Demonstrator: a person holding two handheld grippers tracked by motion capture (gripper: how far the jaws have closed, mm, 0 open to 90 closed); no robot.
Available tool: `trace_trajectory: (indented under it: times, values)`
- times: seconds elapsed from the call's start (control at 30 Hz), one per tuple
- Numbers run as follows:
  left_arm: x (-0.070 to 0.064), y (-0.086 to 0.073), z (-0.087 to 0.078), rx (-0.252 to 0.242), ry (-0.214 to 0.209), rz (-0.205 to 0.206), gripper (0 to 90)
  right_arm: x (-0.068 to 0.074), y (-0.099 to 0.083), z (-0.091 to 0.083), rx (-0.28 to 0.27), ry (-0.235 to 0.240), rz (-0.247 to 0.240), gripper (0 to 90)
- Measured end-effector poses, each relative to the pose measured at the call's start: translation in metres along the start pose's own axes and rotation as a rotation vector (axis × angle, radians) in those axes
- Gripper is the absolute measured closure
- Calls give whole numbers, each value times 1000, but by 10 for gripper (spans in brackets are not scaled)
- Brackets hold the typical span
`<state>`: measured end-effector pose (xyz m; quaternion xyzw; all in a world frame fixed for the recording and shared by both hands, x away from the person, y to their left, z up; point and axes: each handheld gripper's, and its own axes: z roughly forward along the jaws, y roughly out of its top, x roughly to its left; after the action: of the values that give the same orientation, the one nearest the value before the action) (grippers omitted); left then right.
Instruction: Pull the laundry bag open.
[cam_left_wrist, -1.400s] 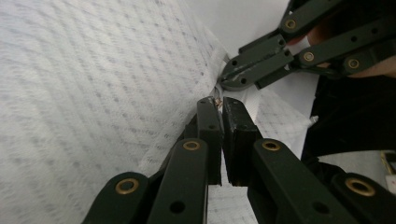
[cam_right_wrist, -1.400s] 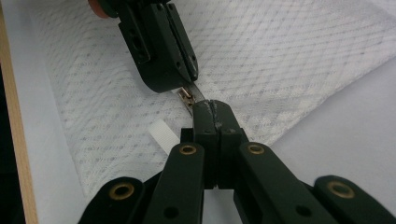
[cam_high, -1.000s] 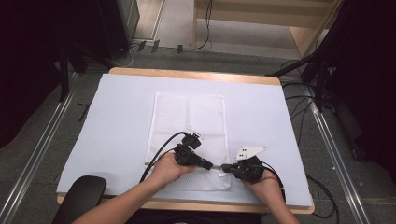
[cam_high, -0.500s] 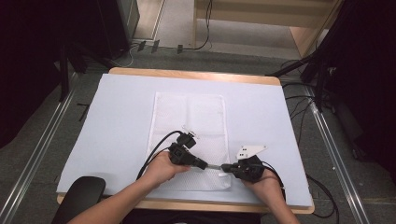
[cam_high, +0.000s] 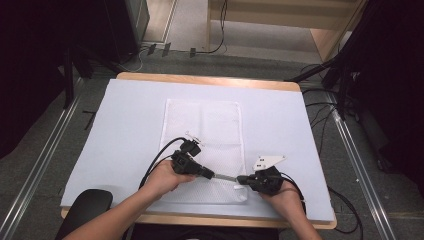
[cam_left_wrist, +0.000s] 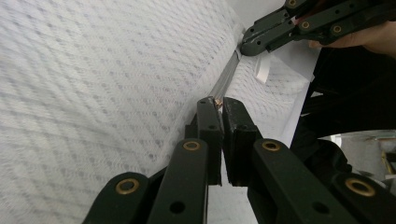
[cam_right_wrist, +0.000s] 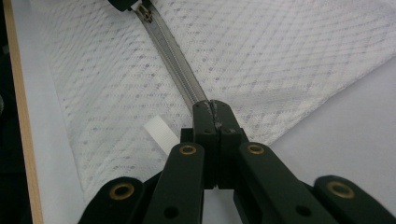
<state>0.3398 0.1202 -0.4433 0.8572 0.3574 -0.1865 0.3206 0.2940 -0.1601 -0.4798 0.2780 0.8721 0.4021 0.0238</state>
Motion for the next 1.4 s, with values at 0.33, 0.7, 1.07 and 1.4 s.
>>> trace_trajectory:
  times: [0.33, 0.7, 1.07, 1.4]
  values:
    - [4, -7, -14, -7, 21, 1, 882, -1, 0, 0, 0, 4, 2, 900]
    - [8, -14, -24, -18, 16, -8, 882, -1, 2, 0, 11, 16, -2, 900]
    - [16, -21, -35, -29, 22, -40, 882, -3, 2, 1, 10, 27, -5, 900]
    - [25, -33, -50, -34, 34, -58, 881, -4, 3, 1, 16, 35, -13, 900]
